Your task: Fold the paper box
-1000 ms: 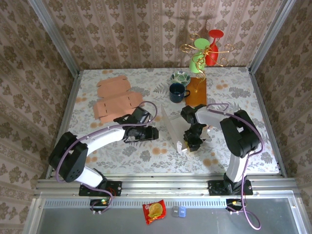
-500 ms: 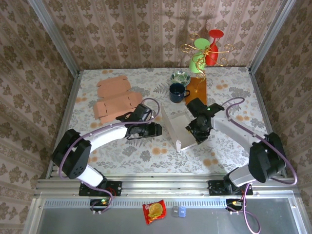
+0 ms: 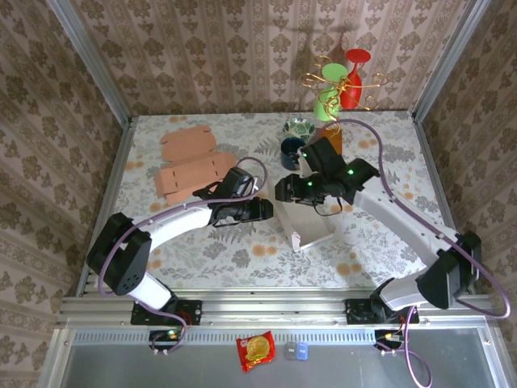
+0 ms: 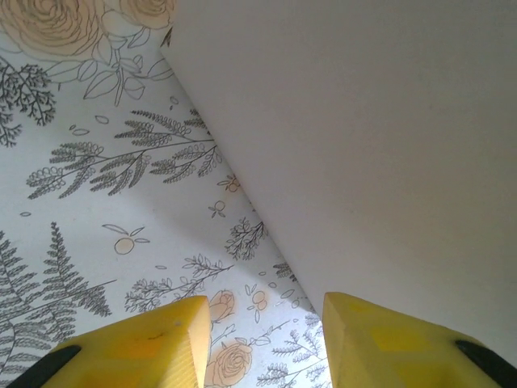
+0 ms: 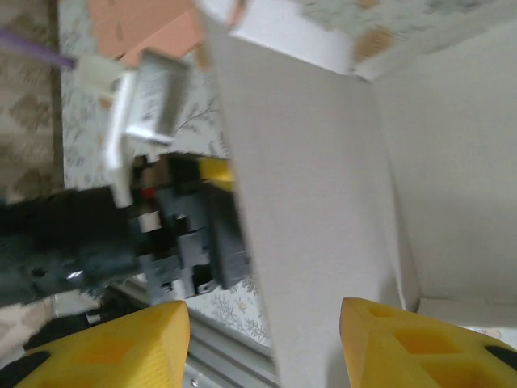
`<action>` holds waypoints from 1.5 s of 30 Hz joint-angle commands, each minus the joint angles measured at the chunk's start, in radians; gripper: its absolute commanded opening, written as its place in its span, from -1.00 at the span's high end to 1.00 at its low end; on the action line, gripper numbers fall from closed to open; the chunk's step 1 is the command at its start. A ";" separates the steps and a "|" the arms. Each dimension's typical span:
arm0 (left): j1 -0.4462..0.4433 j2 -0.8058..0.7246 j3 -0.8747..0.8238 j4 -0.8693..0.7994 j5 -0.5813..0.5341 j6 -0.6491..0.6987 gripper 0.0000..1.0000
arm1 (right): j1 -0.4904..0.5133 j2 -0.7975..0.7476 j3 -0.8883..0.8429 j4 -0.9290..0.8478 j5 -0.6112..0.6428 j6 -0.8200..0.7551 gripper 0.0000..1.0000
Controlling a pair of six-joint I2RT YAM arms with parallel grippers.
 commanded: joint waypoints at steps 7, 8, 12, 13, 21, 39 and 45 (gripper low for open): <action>-0.008 0.010 0.035 0.004 0.008 0.007 0.18 | 0.011 0.145 0.144 -0.176 0.022 -0.138 0.06; -0.008 0.007 0.033 0.003 0.007 0.007 0.18 | 0.014 0.151 0.149 -0.179 0.027 -0.140 0.08; -0.010 0.011 0.036 0.002 0.008 0.008 0.18 | 0.025 0.174 0.155 -0.175 0.032 -0.136 0.14; -0.010 0.013 0.037 0.003 0.007 0.008 0.18 | 0.027 0.182 0.155 -0.173 0.036 -0.135 0.17; -0.014 0.018 0.056 -0.020 0.000 0.020 0.19 | 0.038 0.203 0.155 -0.144 0.076 -0.091 0.31; -0.015 -0.017 0.131 -0.152 -0.058 0.091 0.18 | 0.042 0.106 0.153 -0.142 0.400 0.226 1.00; 0.012 -0.068 0.140 -0.216 -0.085 0.131 0.16 | 0.039 0.070 0.190 -0.225 0.592 0.518 1.00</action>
